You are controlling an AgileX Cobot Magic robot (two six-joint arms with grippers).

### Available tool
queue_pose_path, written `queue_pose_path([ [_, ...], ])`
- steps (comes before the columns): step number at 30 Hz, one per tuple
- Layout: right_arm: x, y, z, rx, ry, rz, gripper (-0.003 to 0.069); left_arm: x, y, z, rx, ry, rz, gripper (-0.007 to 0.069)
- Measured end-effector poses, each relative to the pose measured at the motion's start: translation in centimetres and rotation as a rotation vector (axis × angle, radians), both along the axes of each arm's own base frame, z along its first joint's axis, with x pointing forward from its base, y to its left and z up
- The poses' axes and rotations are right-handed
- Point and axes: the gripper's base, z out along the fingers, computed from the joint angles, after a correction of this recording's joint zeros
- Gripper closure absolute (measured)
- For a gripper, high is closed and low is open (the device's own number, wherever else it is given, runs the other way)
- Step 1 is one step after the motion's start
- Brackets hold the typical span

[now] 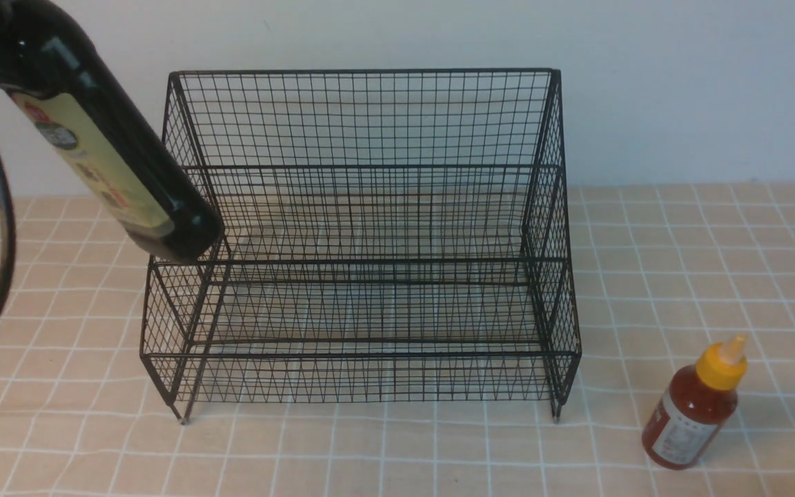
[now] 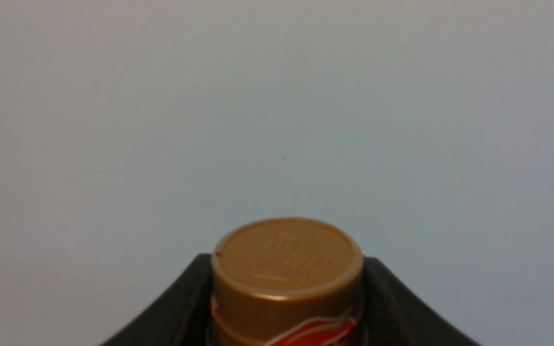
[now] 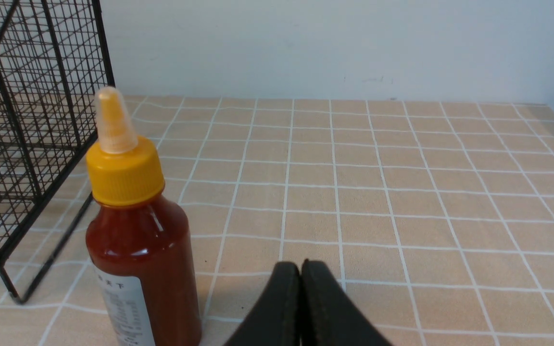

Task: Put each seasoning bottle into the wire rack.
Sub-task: Use the left arm to put the condiment bottle back on the shelf

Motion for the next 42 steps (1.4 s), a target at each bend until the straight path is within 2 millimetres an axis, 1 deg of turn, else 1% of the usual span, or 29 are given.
queue_pose_path([
  [5,0.0,0.0,0.0,0.0,0.0,0.0,0.0673,2.0,-2.7,-0.9,0.022,-0.011,0.058,0.0306],
  [6,0.0,0.0,0.0,0.0,0.0,0.0,0.0673,2.0,-2.8,-0.9,0.027,-0.013,0.063,0.0306],
  [7,0.0,0.0,0.0,0.0,0.0,0.0,0.0673,2.7,-3.7,-1.5,0.043,0.004,0.085,0.0306],
  [9,0.0,0.0,0.0,0.0,0.0,0.0,0.0673,3.5,-4.6,-2.1,0.08,0.022,0.104,0.0306],
  [12,0.0,0.0,0.0,0.0,0.0,0.0,0.0673,4.4,-5.7,-3.2,0.119,0.052,0.121,0.0306],
  [13,0.0,0.0,0.0,0.0,0.0,0.0,0.0673,4.4,-5.7,-3.2,0.118,0.051,0.124,0.0306],
  [14,0.0,0.0,0.0,0.0,0.0,0.0,0.0673,4.8,-6.2,-3.7,0.13,0.067,0.128,0.0306],
  [19,0.0,0.0,0.0,0.0,0.0,0.0,0.0673,5.8,-6.8,-5.3,0.145,0.118,0.139,0.0306],
  [20,0.0,0.0,0.0,0.0,0.0,0.0,0.0673,5.8,-6.8,-5.4,0.145,0.121,0.14,0.0306],
  [22,0.0,0.0,0.0,0.0,0.0,0.0,0.0673,6.3,-7.1,-6.3,0.148,0.149,0.143,0.0306],
  [23,0.0,0.0,0.0,0.0,0.0,0.0,0.0673,6.4,-7.1,-6.3,0.148,0.151,0.143,0.0306],
  [28,0.0,0.0,0.0,0.001,0.0,0.0,0.0673,7.3,-7.5,-8.1,0.135,0.217,0.154,0.0306],
  [30,0.0,0.0,0.0,0.001,0.0,0.0,0.0673,7.7,-7.7,-9.2,0.131,0.253,0.16,0.0306],
  [34,0.0,0.0,0.0,0.001,0.0,0.0,0.0673,8.3,-8.0,-10.4,0.143,0.287,0.164,0.0306],
  [37,0.0,0.0,0.0,0.001,0.0,0.0,0.0673,8.5,-8.1,-10.8,0.159,0.298,0.161,0.0306],
  [42,0.0,0.0,0.0,0.001,0.0,0.0,0.0673,8.6,-8.3,-10.8,0.208,0.304,0.145,0.0306],
])
